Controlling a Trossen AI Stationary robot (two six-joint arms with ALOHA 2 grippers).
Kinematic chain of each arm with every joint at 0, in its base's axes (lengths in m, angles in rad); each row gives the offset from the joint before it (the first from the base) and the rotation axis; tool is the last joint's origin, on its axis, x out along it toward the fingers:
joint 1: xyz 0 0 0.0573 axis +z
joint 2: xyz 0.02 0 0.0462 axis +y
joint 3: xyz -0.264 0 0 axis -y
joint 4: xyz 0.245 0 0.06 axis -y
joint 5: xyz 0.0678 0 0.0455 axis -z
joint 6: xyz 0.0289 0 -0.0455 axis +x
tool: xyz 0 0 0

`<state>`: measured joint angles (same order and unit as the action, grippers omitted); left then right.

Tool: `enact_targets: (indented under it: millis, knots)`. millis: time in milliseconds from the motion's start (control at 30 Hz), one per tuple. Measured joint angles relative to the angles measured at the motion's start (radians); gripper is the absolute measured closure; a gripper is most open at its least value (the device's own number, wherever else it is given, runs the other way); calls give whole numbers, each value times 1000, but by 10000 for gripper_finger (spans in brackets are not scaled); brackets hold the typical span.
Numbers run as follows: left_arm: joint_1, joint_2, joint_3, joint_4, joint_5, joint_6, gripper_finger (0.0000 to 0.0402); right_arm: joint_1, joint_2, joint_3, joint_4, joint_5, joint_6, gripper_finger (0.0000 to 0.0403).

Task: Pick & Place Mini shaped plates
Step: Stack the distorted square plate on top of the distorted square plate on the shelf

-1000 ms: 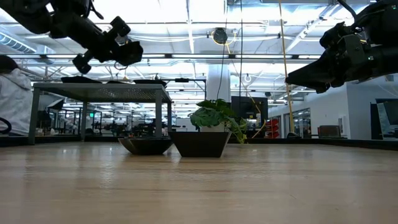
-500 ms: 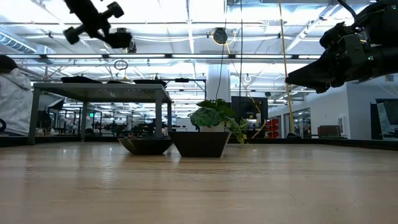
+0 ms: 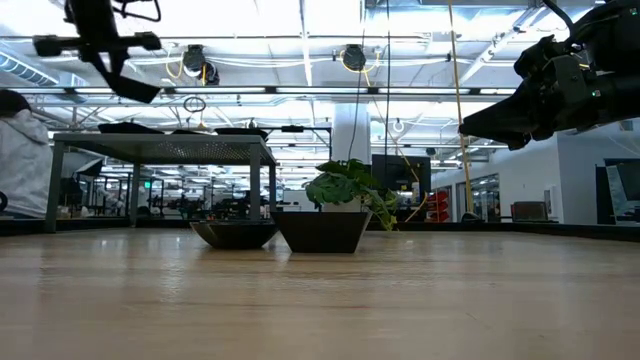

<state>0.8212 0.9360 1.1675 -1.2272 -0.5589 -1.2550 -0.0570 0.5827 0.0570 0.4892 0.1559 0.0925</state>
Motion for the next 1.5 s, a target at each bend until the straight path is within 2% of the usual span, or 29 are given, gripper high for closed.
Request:
enact_targets:
  millis: [167, 400, 600, 733, 900, 1133, 1300, 1500]
  knots:
    - [20, 6, -13, -84, 0, -34, 392, 0, 0, 0, 0, 0, 0, 275]
    - [29, 7, -81, -18, 14, -30, 392, 0, 0, 0, 0, 0, 0, 275]
    - [29, 7, -129, 4, 9, -96, 386, 0, 0, 0, 0, 0, 0, 275]
    - [29, 7, -142, 10, 9, -137, 358, 0, 0, 0, 0, 0, 0, 275]
    - [29, 7, -142, 34, 8, -133, 298, 0, 0, 0, 0, 0, 0, 275]
    - [29, 1, -142, 162, 9, 0, 230, 0, 0, 0, 0, 0, 0, 275]
    - [29, -14, -142, 232, 19, 78, 209, 0, 0, 0, 0, 0, 0, 275]
    - [29, -14, -142, 194, 62, 82, 220, 0, 0, 0, 0, 0, 0, 275]
